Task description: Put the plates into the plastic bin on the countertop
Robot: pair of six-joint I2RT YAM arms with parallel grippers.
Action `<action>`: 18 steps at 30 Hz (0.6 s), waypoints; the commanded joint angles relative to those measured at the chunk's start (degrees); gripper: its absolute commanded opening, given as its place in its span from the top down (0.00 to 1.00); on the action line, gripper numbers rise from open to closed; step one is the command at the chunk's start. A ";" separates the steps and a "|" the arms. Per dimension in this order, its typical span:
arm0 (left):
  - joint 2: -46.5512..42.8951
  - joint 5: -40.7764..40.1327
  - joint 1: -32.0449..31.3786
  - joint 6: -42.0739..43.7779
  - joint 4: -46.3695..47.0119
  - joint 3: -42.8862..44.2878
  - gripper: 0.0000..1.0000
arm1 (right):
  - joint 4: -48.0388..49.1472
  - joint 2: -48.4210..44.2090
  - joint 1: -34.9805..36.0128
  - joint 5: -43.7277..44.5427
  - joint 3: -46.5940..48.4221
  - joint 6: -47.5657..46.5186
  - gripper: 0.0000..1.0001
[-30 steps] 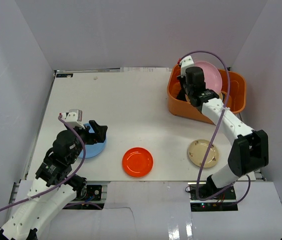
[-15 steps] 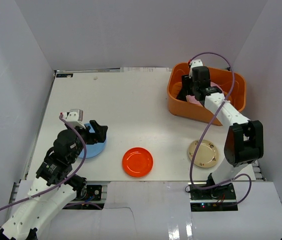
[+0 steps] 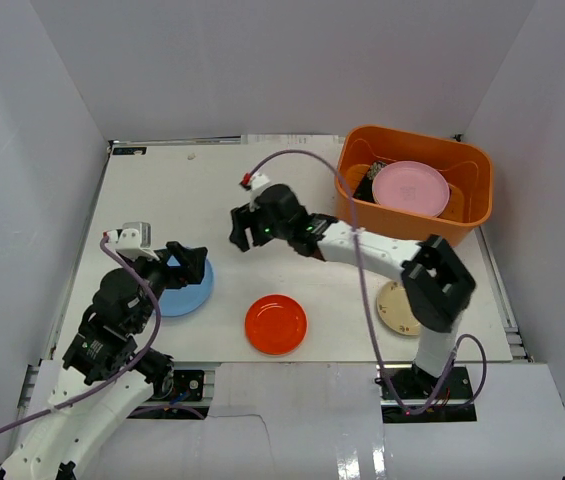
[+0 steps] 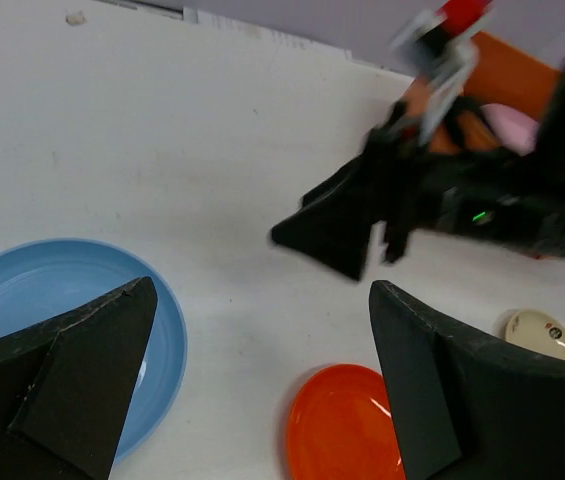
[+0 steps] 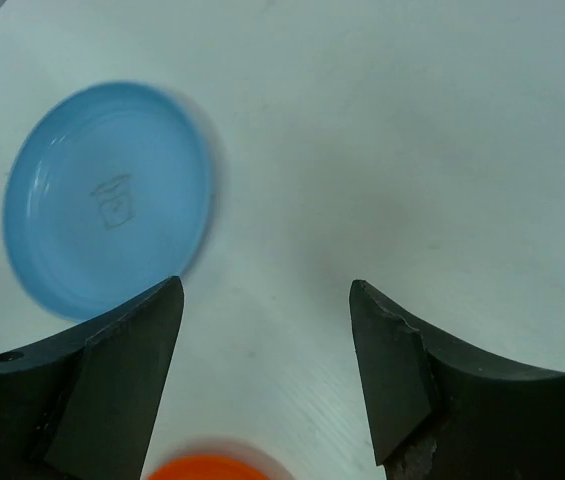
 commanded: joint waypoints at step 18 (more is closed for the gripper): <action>-3.43 -0.20 0.38 0.04 3.97 -0.20 0.02 | 3.62 27.57 11.39 1.05 18.62 14.68 0.92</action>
